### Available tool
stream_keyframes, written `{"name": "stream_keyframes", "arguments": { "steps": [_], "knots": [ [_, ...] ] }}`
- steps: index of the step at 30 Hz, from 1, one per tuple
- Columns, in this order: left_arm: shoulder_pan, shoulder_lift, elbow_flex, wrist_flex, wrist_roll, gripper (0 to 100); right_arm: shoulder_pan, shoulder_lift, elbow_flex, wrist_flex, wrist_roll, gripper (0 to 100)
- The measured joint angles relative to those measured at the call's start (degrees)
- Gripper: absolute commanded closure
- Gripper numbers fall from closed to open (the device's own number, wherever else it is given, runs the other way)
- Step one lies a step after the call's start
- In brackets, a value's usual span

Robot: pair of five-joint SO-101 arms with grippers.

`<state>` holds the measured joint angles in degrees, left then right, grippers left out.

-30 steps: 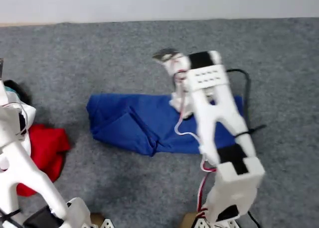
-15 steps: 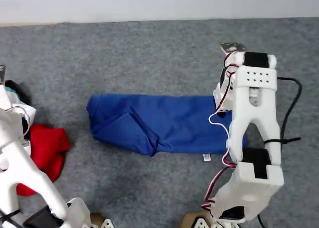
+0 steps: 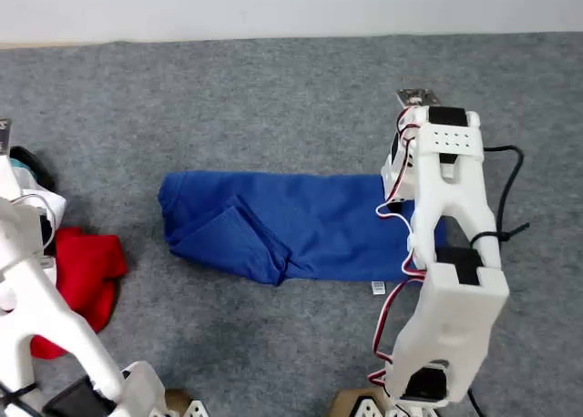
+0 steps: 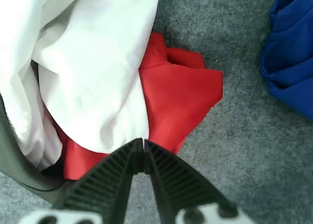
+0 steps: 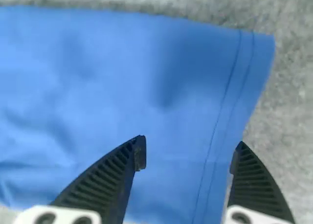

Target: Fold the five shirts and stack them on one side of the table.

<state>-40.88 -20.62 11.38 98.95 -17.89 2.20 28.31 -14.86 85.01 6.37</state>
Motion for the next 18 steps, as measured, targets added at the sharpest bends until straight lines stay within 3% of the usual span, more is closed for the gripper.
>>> {"name": "stream_keyframes", "arguments": {
  "steps": [11, 18],
  "knots": [
    [-0.4, 0.0, 0.0, 0.2, 0.0, 99, 0.6, 7.7, -0.1, -3.0, -1.0, 72.0],
    [-0.4, 0.0, 0.0, 0.2, 0.0, 99, 1.8, 9.5, -1.1, -2.6, -3.1, 95.7]
  ]
}}
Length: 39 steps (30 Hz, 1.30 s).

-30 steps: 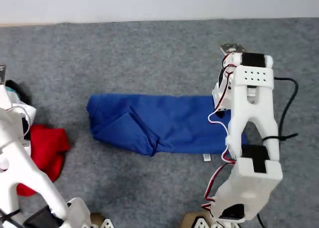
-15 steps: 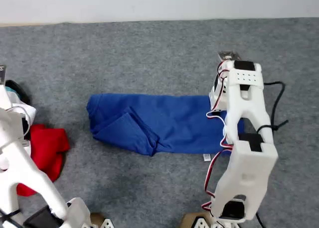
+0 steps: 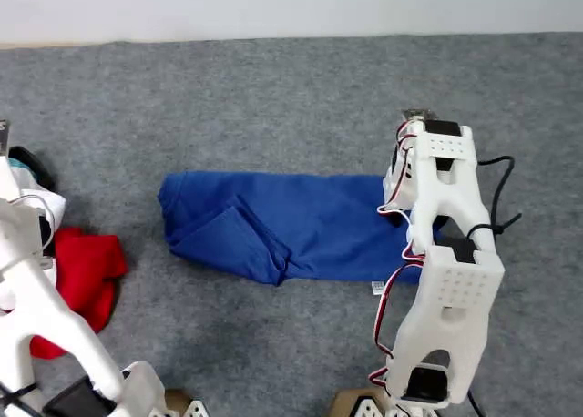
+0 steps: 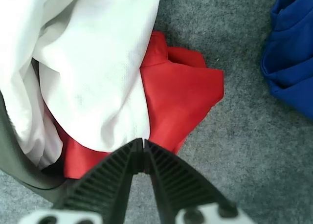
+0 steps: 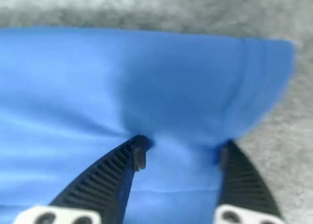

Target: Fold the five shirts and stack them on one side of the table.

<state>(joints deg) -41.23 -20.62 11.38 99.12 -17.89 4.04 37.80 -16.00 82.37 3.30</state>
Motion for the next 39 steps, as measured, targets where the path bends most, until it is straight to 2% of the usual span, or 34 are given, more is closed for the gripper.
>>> {"name": "stream_keyframes", "arguments": {
  "steps": [2, 9, 15, 24, 31, 39],
  "knots": [
    [0.0, 0.0, 0.0, 0.0, 0.0, 99, 0.6, 0.2, 0.0, 0.0, 0.0, 99.1],
    [0.0, 0.0, 0.0, 0.0, 0.0, 99, 0.9, 0.2, 0.0, 0.7, 0.0, 98.8],
    [0.0, 0.0, 0.0, 0.0, 0.0, 99, 1.0, -2.6, 1.1, 4.7, 4.7, 98.8],
    [0.0, 0.0, 0.0, 0.0, 0.0, 99, 13.2, -4.4, 1.0, 5.8, 17.2, 98.8],
    [0.0, 0.0, 0.0, 0.0, 0.0, 99, 23.6, -0.1, -10.5, 6.4, 22.3, 98.8],
    [0.0, 0.0, 0.0, 0.0, 0.0, 99, 25.3, 3.9, -18.5, 14.1, 24.9, 98.8]
  ]
}}
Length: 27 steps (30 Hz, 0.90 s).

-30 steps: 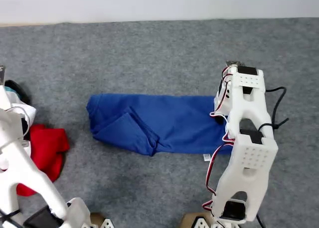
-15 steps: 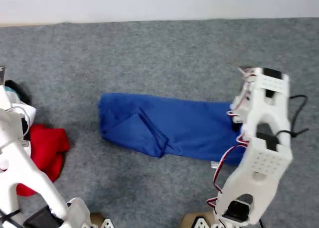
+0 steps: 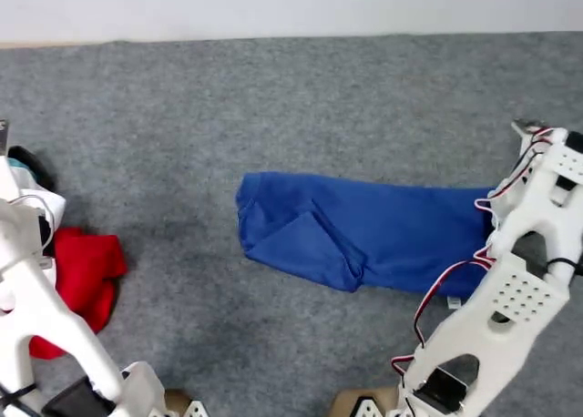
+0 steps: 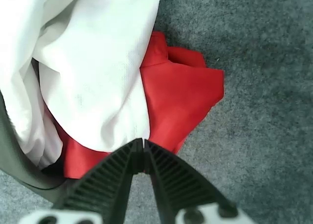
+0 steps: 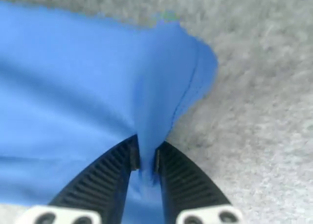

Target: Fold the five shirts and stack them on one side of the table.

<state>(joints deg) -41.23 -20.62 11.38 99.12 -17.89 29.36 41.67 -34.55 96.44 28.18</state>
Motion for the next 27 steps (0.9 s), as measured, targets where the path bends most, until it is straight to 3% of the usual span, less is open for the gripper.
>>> {"name": "stream_keyframes", "arguments": {
  "steps": [6, 15, 27],
  "knots": [
    [0.0, 0.0, 0.0, 0.0, 0.0, 99, -5.0, -1.8, -0.1, 4.0, 0.0, 98.8],
    [0.0, 0.0, 0.0, 0.0, 0.0, 99, -17.3, -10.6, -0.1, 4.0, -1.0, 98.9],
    [0.0, 0.0, 0.0, 0.0, 0.0, 99, -33.5, -11.3, -0.1, 4.0, -3.5, 98.9]
  ]
}}
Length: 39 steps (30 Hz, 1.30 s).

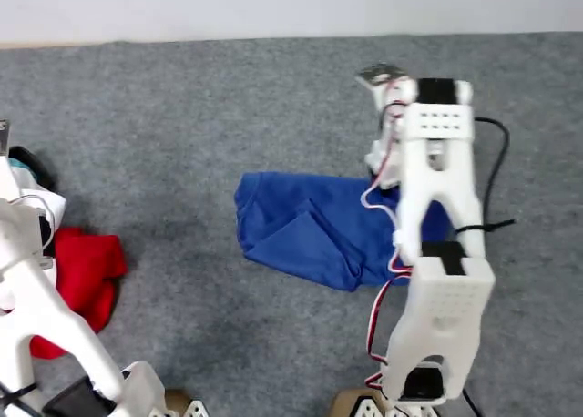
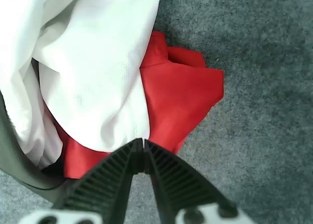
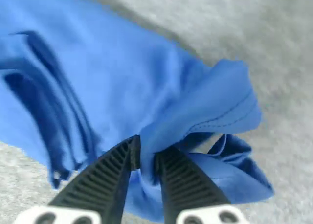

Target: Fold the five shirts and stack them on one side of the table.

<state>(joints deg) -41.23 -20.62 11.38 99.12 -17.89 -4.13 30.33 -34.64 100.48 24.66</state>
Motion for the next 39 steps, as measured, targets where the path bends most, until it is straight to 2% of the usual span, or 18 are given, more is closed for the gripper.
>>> {"name": "stream_keyframes", "arguments": {
  "steps": [12, 22, 39],
  "knots": [
    [0.0, -0.1, 0.0, 0.0, 0.0, 99, -12.0, 0.0, 0.0, 0.0, 0.0, 98.9],
    [0.0, -0.1, 0.0, 0.0, 0.0, 99, -18.8, 0.0, 0.0, -1.1, 0.0, 98.9],
    [0.0, -0.1, 6.3, 0.0, 0.0, 99, -25.2, 0.0, 0.0, -10.3, 0.0, 98.9]
  ]
}}
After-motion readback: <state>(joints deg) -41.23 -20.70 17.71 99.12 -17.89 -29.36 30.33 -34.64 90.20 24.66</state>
